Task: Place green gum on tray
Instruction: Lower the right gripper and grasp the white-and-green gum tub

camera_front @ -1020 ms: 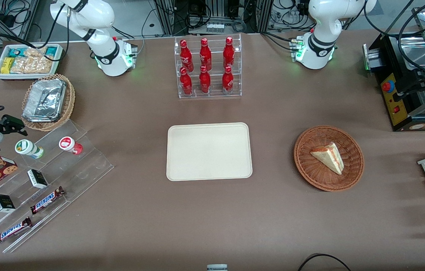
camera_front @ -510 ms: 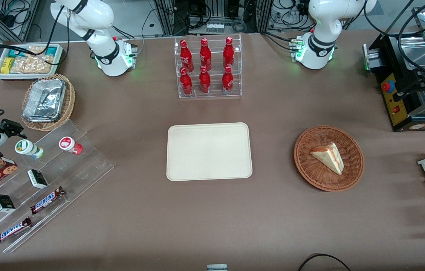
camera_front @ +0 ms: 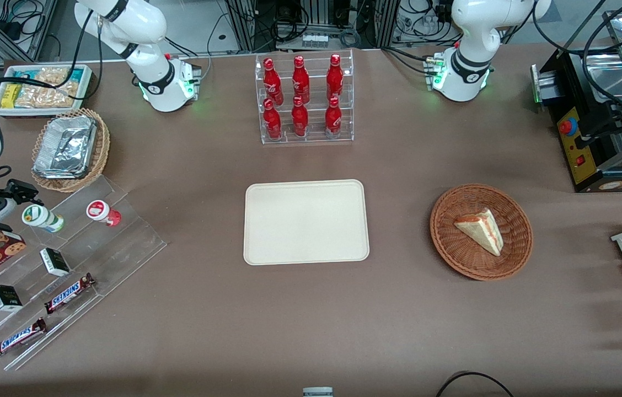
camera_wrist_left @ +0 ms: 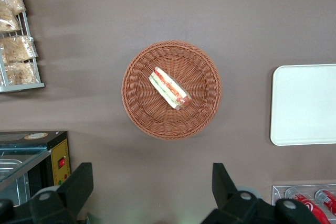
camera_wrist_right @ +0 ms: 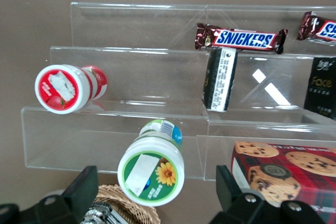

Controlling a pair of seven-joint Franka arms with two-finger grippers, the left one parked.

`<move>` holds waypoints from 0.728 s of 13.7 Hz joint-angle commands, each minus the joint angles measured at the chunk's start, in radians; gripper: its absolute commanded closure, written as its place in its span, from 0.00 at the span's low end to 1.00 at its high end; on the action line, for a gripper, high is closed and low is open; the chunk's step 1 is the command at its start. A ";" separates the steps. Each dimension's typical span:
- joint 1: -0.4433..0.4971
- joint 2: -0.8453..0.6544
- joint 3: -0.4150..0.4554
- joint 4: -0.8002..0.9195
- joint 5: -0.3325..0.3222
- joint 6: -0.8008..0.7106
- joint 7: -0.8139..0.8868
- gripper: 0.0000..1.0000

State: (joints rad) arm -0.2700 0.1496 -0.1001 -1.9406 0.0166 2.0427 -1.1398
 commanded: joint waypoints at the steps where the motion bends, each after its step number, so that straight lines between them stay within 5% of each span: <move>1: -0.011 -0.016 0.007 -0.038 0.020 0.037 -0.020 0.00; 6: -0.011 -0.025 0.007 -0.098 0.019 0.109 -0.020 0.06; 7: -0.011 -0.024 0.005 -0.100 0.019 0.114 -0.020 0.23; 9: -0.009 -0.025 0.005 -0.100 0.019 0.116 -0.024 0.82; 10: -0.009 -0.027 0.005 -0.098 0.019 0.114 -0.025 0.97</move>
State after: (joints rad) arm -0.2704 0.1472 -0.0998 -2.0137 0.0172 2.1312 -1.1408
